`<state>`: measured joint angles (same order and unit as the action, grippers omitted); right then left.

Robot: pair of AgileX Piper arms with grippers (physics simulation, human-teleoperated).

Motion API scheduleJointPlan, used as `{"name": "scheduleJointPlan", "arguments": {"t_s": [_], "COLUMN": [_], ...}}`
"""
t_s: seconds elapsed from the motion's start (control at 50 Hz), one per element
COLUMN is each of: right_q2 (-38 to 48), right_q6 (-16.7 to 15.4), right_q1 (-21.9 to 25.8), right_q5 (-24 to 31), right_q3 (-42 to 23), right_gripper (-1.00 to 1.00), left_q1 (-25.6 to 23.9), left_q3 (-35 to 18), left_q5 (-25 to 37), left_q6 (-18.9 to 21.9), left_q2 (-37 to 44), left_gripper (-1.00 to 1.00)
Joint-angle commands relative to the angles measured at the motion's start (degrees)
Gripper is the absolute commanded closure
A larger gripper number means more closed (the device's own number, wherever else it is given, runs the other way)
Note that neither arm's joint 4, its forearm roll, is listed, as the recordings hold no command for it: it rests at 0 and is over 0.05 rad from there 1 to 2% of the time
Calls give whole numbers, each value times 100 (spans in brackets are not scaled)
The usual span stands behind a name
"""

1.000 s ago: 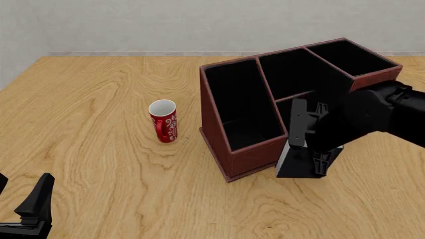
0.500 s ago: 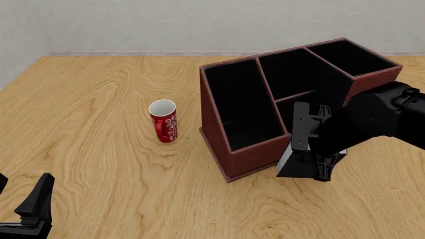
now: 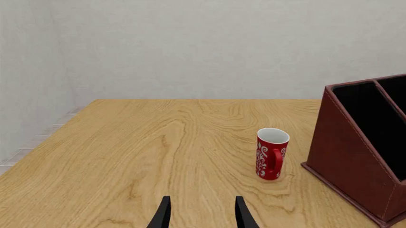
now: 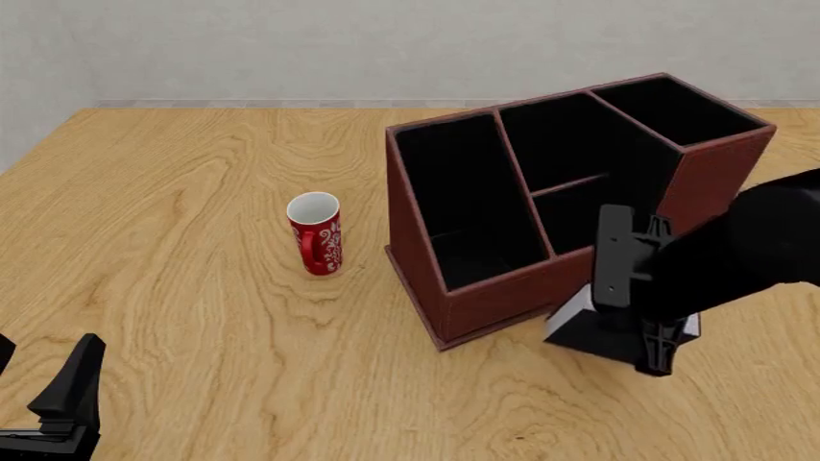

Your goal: Pick up the book and place it in the left compartment of the caddy.

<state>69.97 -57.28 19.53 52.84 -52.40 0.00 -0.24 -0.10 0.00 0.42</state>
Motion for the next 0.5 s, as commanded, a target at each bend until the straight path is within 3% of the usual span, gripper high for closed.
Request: {"name": "scheduleJointPlan", "arguments": {"t_s": [0.02, 0.24, 0.5], "right_q2": [-426, -746, -1105], "right_q6": [112, 76, 393], "right_q1": [-25, -42, 113], "right_q5": [248, 463, 813], "right_q3": [79, 150, 81], "right_gripper": [100, 100, 100], "left_q1": [0, 0, 0], "left_q3": [0, 0, 0], "left_q5": [0, 0, 0], "left_q6": [0, 0, 0], "left_q2": [0, 0, 0], "left_gripper": [-100, -100, -100]}}
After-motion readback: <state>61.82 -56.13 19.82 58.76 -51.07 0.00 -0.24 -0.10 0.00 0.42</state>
